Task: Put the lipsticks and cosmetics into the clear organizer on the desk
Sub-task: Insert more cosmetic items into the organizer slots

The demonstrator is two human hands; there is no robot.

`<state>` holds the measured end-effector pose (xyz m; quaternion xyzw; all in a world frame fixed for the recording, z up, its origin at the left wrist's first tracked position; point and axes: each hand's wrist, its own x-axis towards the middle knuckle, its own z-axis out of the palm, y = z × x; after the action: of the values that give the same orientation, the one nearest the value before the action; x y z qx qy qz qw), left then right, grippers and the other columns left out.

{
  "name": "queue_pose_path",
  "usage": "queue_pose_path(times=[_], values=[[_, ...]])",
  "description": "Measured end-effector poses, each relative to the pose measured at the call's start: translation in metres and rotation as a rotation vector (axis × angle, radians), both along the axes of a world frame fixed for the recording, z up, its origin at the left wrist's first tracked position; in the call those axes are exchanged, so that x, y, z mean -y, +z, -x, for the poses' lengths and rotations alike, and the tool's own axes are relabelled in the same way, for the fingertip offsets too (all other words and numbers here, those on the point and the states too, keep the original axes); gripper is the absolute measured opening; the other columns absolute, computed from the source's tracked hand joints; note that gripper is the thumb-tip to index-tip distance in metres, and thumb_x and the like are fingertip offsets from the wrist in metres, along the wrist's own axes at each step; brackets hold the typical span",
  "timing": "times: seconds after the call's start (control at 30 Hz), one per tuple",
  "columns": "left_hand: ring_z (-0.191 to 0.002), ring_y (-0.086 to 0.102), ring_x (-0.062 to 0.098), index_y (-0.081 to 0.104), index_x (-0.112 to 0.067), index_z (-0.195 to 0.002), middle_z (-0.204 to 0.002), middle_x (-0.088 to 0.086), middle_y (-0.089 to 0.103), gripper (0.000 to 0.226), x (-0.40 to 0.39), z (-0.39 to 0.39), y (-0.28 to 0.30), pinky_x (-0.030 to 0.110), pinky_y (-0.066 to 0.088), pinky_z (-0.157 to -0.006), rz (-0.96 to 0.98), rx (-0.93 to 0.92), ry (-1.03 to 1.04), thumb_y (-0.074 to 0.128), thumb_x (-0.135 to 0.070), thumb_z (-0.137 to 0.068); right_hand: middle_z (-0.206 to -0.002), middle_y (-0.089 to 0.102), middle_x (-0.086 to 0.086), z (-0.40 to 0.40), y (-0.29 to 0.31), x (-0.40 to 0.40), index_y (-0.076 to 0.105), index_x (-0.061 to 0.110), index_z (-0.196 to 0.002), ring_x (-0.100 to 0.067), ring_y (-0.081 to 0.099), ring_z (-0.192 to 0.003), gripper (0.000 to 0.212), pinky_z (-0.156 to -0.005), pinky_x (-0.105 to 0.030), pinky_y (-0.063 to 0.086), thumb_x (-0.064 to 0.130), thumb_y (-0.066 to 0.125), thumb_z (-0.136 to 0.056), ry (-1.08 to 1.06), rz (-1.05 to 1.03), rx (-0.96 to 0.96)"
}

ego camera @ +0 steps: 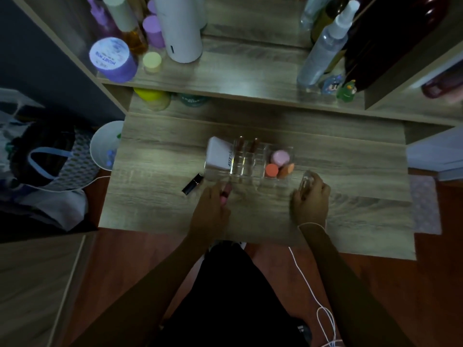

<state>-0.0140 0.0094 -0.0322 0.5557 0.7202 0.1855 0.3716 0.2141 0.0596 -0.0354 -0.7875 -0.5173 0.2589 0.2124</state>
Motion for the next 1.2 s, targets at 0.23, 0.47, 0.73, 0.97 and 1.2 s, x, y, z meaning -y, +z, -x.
queue_pose_path(times=[0.23,0.47,0.73,0.97,1.2], values=[[-0.089,0.059,0.017,0.054,-0.02,-0.119,-0.114,0.004,0.049,0.041,-0.006,-0.029,0.017,0.03,0.051,-0.077,-0.022,0.073,-0.12,0.066,-0.012,-0.081,-0.107,0.065,-0.02,-0.013,0.017,-0.01,0.034,0.024,-0.142,-0.035,0.062,-0.095,0.07,-0.088,-0.044,0.051,0.013,0.063,-0.078,-0.008,0.092,-0.101],[-0.093,0.061,0.02,0.055,-0.015,-0.114,-0.112,0.006,0.056,0.024,-0.025,-0.037,0.039,0.04,0.054,-0.079,-0.186,0.084,-0.204,0.058,-0.019,-0.091,-0.089,0.066,-0.013,-0.02,0.038,-0.011,0.051,0.033,-0.123,-0.028,0.062,-0.079,0.057,-0.082,-0.048,0.053,0.01,0.065,-0.074,0.002,-0.019,-0.239],[-0.088,0.052,-0.002,0.056,-0.021,-0.109,-0.105,-0.001,0.058,0.02,-0.052,-0.023,0.057,0.007,0.039,-0.072,-0.373,0.078,-0.105,0.061,-0.018,-0.09,-0.08,0.063,0.018,-0.016,0.084,-0.055,0.053,0.031,-0.112,0.002,0.064,-0.07,0.045,-0.071,-0.016,0.051,0.01,0.071,-0.078,-0.074,-0.307,-0.332],[-0.091,0.059,0.009,0.058,-0.022,-0.106,-0.105,0.0,0.061,0.018,-0.075,-0.01,0.054,0.017,0.047,-0.073,-0.413,0.097,0.039,0.063,-0.017,-0.089,-0.095,0.065,0.005,0.023,0.098,-0.085,0.051,0.02,-0.119,-0.012,0.067,-0.083,0.049,-0.077,-0.031,0.055,0.014,0.076,-0.077,0.117,-0.336,-0.323],[-0.082,0.059,0.001,0.056,-0.033,-0.1,-0.103,-0.006,0.056,0.015,-0.086,-0.008,0.045,0.008,0.045,-0.067,-0.373,0.109,0.095,0.063,-0.026,-0.089,-0.088,0.065,0.004,0.041,0.087,-0.094,0.061,0.016,-0.092,-0.011,0.063,-0.082,0.03,-0.073,-0.001,0.043,0.004,0.078,-0.072,0.314,-0.285,-0.319]])
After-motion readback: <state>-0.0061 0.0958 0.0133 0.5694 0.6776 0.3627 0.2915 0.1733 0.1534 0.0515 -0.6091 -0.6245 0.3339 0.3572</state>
